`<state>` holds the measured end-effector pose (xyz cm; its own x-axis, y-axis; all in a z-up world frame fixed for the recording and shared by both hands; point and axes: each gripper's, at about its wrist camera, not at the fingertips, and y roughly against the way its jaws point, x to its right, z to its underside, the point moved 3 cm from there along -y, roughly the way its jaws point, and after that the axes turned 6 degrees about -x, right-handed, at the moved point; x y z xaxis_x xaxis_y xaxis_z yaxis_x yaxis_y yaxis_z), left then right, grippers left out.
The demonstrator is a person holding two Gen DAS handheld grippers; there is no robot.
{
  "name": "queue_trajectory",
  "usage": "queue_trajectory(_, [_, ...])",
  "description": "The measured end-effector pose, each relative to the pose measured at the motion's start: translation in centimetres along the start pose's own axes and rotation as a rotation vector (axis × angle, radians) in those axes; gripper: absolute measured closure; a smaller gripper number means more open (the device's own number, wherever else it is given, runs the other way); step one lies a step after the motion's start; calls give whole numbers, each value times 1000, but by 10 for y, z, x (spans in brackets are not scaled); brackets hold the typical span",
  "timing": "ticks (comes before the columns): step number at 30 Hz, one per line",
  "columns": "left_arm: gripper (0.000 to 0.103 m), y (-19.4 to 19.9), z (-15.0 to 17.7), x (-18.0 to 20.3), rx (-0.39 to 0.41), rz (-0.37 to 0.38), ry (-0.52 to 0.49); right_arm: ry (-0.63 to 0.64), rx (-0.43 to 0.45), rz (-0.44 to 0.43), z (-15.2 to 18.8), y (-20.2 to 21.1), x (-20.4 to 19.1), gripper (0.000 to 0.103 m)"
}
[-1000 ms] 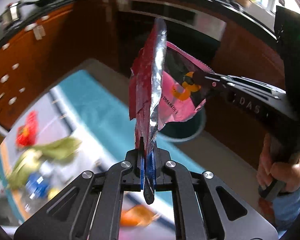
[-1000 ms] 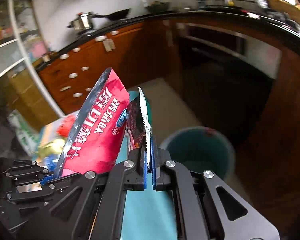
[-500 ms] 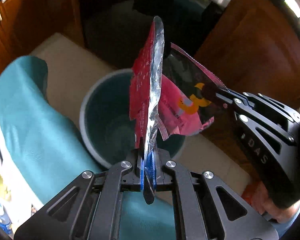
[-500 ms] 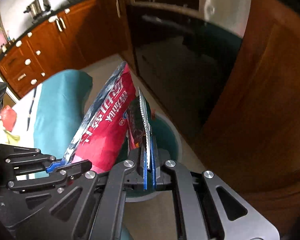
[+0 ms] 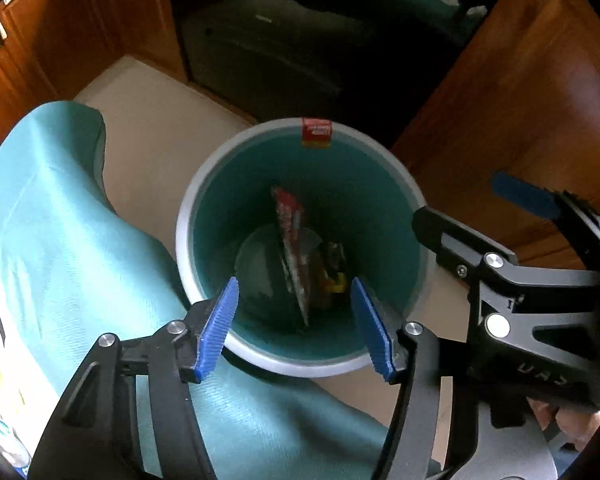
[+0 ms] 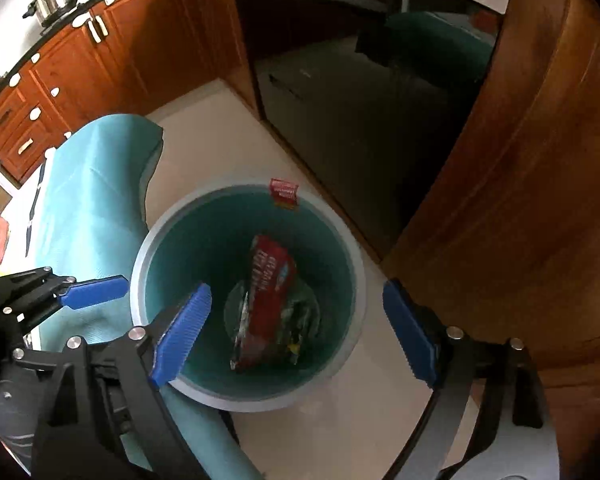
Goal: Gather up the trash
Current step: 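Open the left gripper to drop the wrapper into the bin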
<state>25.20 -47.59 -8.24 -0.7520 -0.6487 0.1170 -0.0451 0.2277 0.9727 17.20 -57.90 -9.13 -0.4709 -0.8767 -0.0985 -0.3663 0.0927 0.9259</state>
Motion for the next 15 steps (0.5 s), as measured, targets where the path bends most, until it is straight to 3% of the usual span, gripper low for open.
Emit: queue_trajectory(15, [32, 35, 43, -8, 41, 36, 61, 8, -2, -23, 22, 41, -14, 11])
